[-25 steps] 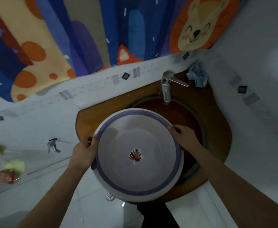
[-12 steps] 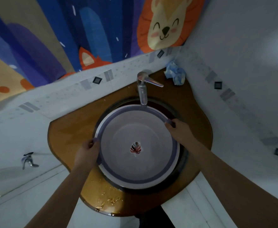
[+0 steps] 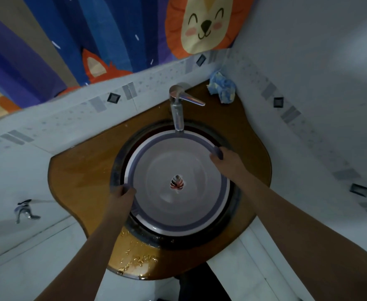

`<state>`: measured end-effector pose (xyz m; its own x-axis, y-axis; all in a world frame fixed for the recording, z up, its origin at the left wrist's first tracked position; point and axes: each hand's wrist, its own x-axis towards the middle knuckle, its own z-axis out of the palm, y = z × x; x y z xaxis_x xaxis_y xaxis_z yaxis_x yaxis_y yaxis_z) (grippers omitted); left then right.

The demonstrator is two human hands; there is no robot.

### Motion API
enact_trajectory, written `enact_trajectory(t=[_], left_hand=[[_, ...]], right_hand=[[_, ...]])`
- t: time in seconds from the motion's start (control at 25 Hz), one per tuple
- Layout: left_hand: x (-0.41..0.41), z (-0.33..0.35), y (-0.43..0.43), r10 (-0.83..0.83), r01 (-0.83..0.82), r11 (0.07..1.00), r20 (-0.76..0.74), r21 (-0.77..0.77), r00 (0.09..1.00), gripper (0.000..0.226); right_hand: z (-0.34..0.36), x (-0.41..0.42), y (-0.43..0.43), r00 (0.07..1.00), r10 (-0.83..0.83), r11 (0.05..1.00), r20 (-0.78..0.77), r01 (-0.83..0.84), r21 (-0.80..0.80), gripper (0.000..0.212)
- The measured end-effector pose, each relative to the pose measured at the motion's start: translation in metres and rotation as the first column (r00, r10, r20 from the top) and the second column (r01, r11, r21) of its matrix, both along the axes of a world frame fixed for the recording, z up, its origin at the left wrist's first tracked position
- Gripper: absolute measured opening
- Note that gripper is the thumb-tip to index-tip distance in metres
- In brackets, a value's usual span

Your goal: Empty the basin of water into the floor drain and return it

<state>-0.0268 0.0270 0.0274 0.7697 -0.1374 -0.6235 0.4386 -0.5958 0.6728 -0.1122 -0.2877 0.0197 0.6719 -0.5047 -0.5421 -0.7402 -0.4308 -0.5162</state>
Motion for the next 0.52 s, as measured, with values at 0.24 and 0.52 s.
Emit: enact_trajectory(t=[0.24, 0.52], left_hand=[[-0.003, -0.013, -0.007, -0.02, 0.021, 1.0, -0.031, 0.023, 0.999, 0.014], [0.003, -0.021, -0.001, -0.044, 0.044, 0.999, -0.014, -0.018, 0.999, 0.018]], right_hand=[[-0.008, -0.002, -0.001, 1.0, 0.019, 1.0, -0.01, -0.019, -0.003, 0.023], [-0.014, -0.008, -0.002, 0.997, 0.067, 0.997, 0.041, -0.065, -0.044, 0.036]])
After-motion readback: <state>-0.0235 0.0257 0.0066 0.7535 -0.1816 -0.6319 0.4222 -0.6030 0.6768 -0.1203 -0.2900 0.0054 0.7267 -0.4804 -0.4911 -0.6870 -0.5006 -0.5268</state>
